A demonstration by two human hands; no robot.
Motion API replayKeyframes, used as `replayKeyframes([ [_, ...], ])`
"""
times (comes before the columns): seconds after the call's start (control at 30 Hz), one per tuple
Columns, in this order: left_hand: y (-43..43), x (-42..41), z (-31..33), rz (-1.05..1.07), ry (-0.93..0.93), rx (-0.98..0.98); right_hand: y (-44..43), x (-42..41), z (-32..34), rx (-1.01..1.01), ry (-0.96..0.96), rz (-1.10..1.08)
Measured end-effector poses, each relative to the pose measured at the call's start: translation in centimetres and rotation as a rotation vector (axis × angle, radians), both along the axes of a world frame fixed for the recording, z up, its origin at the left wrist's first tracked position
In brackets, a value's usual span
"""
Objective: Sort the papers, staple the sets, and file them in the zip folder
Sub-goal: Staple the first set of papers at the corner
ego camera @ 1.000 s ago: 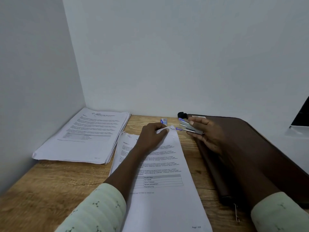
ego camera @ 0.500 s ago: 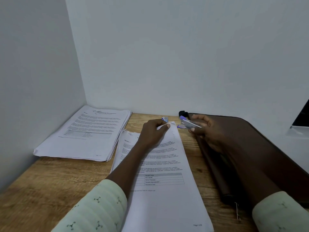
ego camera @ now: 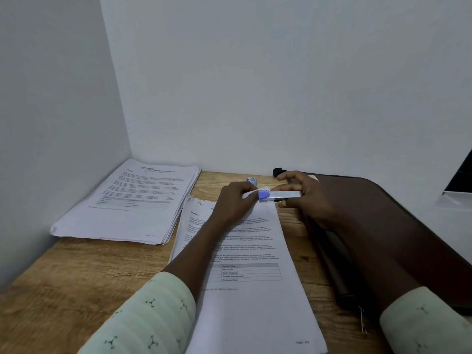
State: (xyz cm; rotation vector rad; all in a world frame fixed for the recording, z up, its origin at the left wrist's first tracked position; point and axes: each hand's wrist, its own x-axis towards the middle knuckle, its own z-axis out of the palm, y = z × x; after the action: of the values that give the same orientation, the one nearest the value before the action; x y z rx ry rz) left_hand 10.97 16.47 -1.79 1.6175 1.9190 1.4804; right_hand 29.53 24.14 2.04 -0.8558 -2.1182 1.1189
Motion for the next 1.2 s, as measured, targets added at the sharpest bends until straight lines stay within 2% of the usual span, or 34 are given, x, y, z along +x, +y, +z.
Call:
replayKeyframes([
  [0.2,-0.2,-0.4,0.3,-0.011,-0.036,-0.045,-0.7,-0.9,0.1,-0.033,0.017,-0.029],
  [0.5,-0.6,-0.2,0.7,-0.027,-0.032,-0.055,-0.9,-1.2,0.7,0.143,-0.234,-0.06],
  [0.83,-0.3,-0.1,0.4,-0.019,-0.025,-0.031,-0.7,-1.0,0.3,0.007,-0.117,-0.093],
  [1.03,-0.5,-0.2,0.9,-0.155,0.001,-0.171,-0.5,-0.9,-0.2,-0.025,-0.11,-0.098],
  [1.2,0.2,-0.1,1.1,-0.062,0.102,-0.202,-0.3,-1.3,-0.5,-0.004,-0.109,-0.106],
])
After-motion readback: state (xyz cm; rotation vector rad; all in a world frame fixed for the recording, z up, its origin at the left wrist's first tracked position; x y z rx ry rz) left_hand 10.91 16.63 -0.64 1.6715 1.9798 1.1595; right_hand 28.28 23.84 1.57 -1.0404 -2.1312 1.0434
